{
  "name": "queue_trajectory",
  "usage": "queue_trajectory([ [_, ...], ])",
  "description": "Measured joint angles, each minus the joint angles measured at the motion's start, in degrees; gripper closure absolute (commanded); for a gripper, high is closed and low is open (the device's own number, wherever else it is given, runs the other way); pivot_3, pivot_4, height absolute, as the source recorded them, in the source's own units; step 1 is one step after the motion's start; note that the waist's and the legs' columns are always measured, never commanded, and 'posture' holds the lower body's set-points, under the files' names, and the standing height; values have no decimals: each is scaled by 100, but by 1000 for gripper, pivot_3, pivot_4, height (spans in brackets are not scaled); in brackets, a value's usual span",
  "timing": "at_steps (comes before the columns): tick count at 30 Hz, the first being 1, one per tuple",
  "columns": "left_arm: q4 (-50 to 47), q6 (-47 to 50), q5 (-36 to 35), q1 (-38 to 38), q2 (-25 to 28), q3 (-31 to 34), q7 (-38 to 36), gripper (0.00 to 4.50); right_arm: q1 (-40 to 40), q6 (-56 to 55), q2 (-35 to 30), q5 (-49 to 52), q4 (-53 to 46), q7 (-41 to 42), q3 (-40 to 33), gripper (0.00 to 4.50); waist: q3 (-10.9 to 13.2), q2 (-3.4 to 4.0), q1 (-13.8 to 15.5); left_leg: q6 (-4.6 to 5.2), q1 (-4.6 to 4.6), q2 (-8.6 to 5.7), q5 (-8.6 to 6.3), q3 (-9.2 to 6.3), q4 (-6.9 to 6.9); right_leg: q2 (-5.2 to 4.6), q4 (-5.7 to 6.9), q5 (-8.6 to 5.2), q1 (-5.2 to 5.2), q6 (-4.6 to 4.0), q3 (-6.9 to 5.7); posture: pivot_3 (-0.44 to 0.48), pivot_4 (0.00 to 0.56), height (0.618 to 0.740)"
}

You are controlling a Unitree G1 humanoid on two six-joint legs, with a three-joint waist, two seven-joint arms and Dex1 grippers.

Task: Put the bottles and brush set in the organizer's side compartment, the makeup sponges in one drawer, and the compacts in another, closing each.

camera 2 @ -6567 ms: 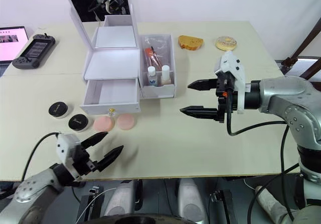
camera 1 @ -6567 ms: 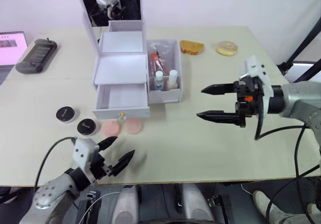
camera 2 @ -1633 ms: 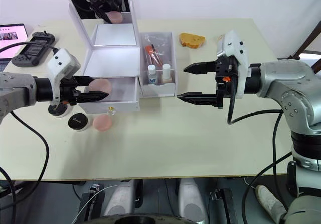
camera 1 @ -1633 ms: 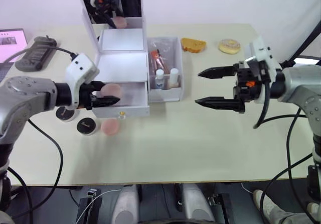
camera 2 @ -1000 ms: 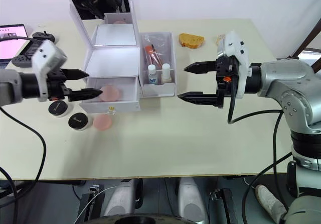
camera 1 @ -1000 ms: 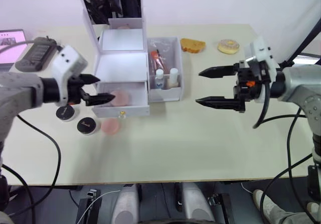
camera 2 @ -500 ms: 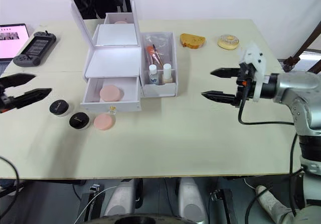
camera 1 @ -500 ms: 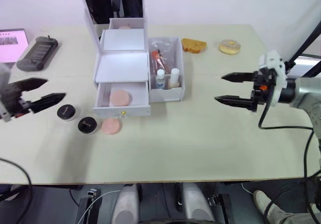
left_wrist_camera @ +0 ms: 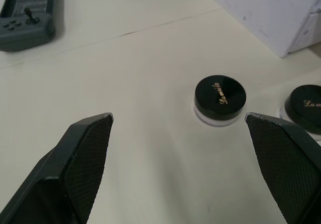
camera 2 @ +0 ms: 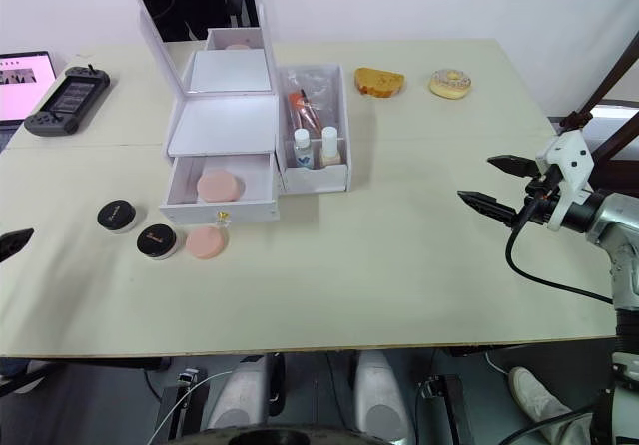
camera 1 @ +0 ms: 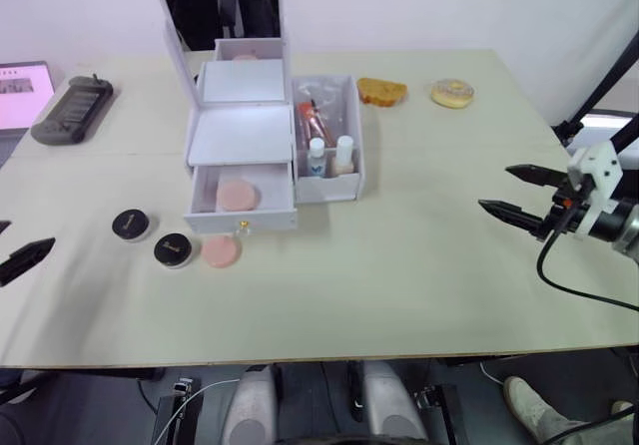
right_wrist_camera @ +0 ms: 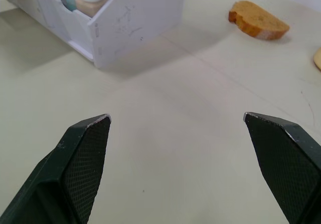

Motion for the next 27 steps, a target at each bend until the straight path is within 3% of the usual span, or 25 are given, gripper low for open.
queue_trajectory([
  [6,-105,-1,-46,178,-140,-3,-22,38,-142,136,25,7,-184,-27,46,0,0,0,-7,0,3,2,0,6,0,0,0,1,-1,-1,6,0,150,740],
  [11,-784,188,-189,305,-242,-23,12,38,-529,500,-33,145,-527,254,250,0,0,0,5,-1,2,2,-1,6,-1,0,0,1,-1,-2,7,0,150,740],
  [21,-3790,1159,-988,1463,-928,22,218,38,-1643,2127,-193,887,-1820,867,1297,0,0,-2,-6,-1,1,4,-2,16,-7,0,-7,1,-12,-2,17,0,150,740],
  [27,-4565,1312,-1059,1751,-1410,-267,674,38,-2250,2836,-154,1105,-2095,738,1561,0,-2,-7,8,-1,-5,3,-3,18,-5,1,-12,1,-14,-2,21,0,150,740],
])
